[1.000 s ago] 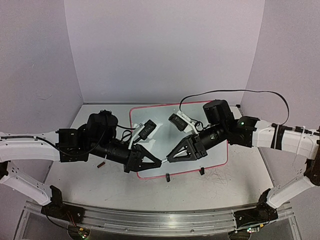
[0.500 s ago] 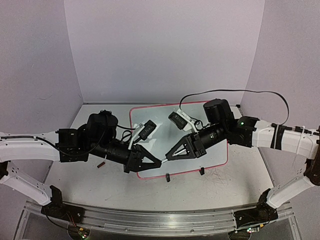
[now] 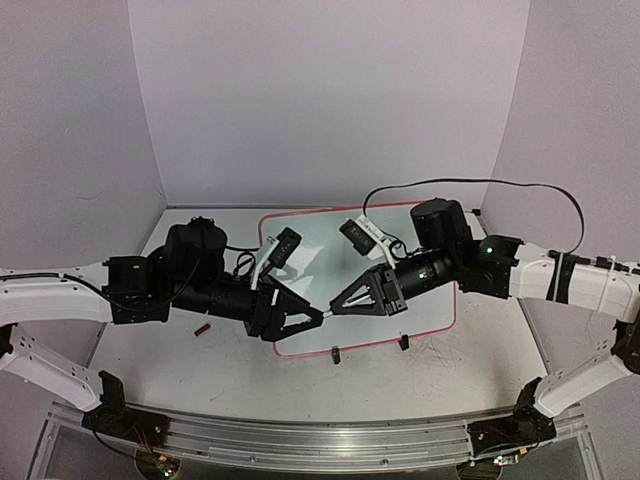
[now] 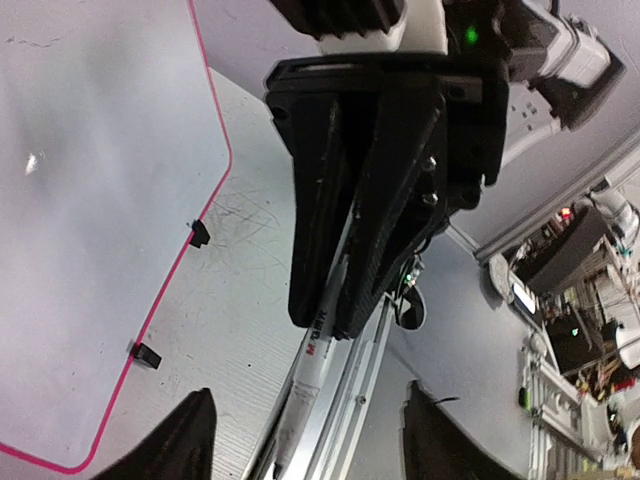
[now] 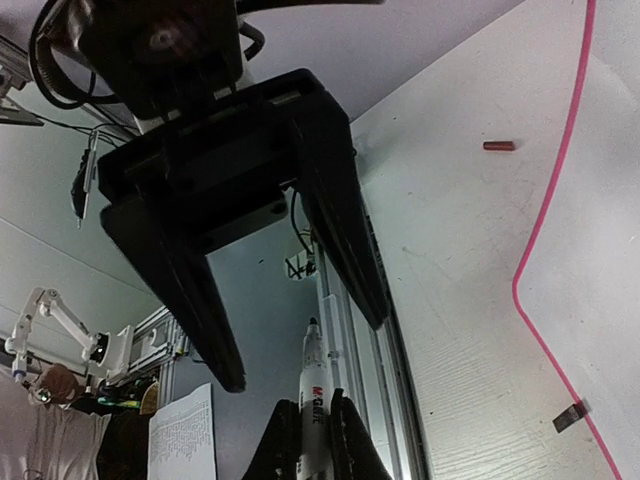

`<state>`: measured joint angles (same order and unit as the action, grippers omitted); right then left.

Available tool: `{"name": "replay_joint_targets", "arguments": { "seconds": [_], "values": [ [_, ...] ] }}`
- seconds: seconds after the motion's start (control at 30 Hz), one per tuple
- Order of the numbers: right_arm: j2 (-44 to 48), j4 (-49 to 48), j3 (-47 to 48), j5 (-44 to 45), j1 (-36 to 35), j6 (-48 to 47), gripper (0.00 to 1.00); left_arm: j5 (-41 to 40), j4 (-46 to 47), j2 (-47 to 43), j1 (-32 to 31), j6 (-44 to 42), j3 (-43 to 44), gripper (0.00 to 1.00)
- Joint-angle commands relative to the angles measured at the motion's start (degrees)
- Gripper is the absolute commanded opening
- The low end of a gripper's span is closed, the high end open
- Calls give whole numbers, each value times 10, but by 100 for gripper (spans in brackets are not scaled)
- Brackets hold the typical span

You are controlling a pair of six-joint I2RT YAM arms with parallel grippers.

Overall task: Write a sentence on the whiteboard
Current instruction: Pass from the left arm to the right, then hold the whiteboard at the center of the board.

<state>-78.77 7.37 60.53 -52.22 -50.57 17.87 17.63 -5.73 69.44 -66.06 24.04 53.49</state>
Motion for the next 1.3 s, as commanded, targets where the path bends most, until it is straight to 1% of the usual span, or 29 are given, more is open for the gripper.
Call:
{"name": "replay_joint_targets", "arguments": {
  "seconds": [0.0, 0.1, 0.2, 0.33, 0.4, 0.47, 0.63, 0.73, 0.87, 0.93, 1.07, 1.13, 1.2, 1.27],
  "values": [
    [39, -21, -12, 132, -2, 8, 0, -82, 6, -56, 0, 24, -11, 73],
    [60, -27, -27, 185, 3, 26, 0, -120, -7, -75, 9, 42, -23, 77],
    [85, -63, -51, 206, 11, 58, 0, -152, -25, -87, 36, 62, -32, 79],
    [119, -124, -98, 214, 33, 110, 0, -152, -47, -103, 120, 98, -53, 79],
    [134, -146, -121, 214, 45, 124, 0, -169, -64, -110, 155, 112, -59, 79],
    [143, -150, -128, 238, 51, 123, 0, -200, -80, -112, 171, 110, -56, 80],
    [130, -140, -114, 258, 50, 76, 0, -223, -86, -101, 181, 82, -33, 81],
    [126, -142, -102, 289, 39, 59, 0, -240, -95, -84, 195, 69, -4, 84],
    [114, -136, -72, 358, -2, 35, 0, -211, -97, -52, 226, 32, 34, 88],
    [98, -128, -53, 387, -15, 29, 0, -181, -94, -37, 245, 15, 44, 89],
    [56, -111, -12, 434, -53, 5, 0, -73, -74, -8, 301, -6, 58, 89],
    [38, -105, 7, 483, -88, -18, 0, 8, -46, 5, 329, -8, 54, 88],
    [14, -100, 32, 519, -114, -30, 0, 76, -22, 20, 346, -8, 49, 87],
    [-20, -91, 58, 527, -123, -34, 0, 124, -13, 36, 352, -14, 49, 85]
  ]
}}
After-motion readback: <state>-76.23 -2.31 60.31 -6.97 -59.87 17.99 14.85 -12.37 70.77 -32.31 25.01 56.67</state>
